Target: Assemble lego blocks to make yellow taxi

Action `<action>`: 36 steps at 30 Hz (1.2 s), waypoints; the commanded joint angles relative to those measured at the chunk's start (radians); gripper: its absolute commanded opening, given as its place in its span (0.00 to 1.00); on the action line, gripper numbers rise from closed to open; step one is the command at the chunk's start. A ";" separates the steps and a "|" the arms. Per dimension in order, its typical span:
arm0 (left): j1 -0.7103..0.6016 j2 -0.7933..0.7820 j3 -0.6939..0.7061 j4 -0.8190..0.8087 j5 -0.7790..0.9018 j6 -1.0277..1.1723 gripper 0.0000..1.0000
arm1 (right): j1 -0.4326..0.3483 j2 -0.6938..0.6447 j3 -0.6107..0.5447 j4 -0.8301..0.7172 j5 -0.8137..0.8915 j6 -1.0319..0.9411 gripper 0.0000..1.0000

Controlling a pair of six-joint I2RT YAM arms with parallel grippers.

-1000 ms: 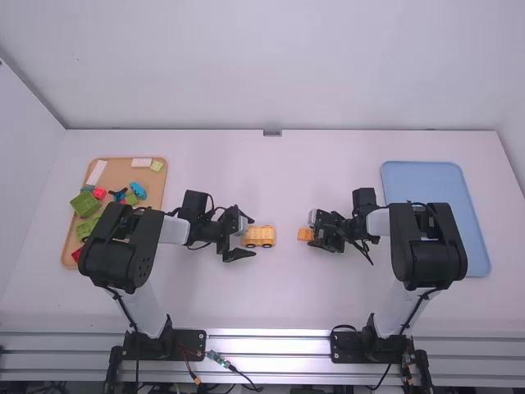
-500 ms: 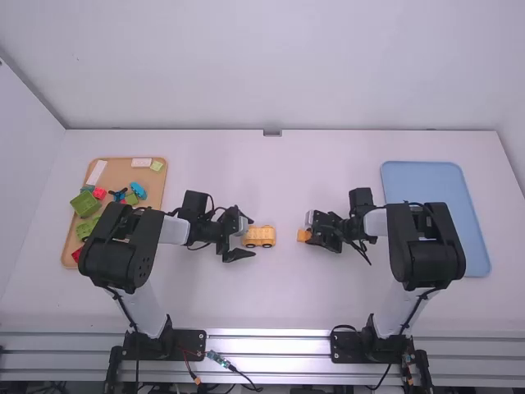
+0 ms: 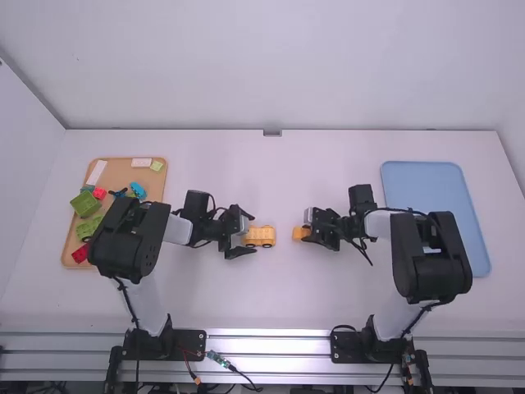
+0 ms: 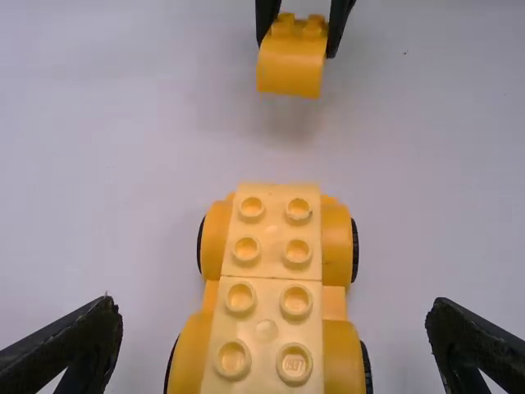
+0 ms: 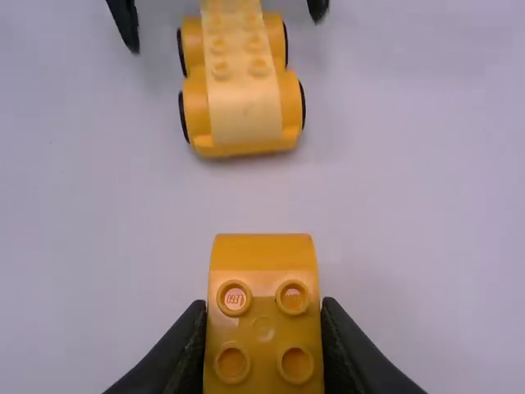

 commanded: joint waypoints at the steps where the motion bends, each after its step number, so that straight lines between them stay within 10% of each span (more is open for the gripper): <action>1: -0.008 0.037 0.008 0.025 0.047 -0.004 0.99 | 0.028 -0.027 -0.005 0.001 -0.056 0.002 0.28; 20: -0.045 0.135 0.126 -0.059 0.057 0.014 0.93 | 0.125 -0.025 0.041 0.099 -0.108 0.116 0.24; 36: -0.047 0.135 0.038 0.077 0.036 0.001 0.63 | 0.129 0.048 0.041 0.256 -0.216 0.243 0.21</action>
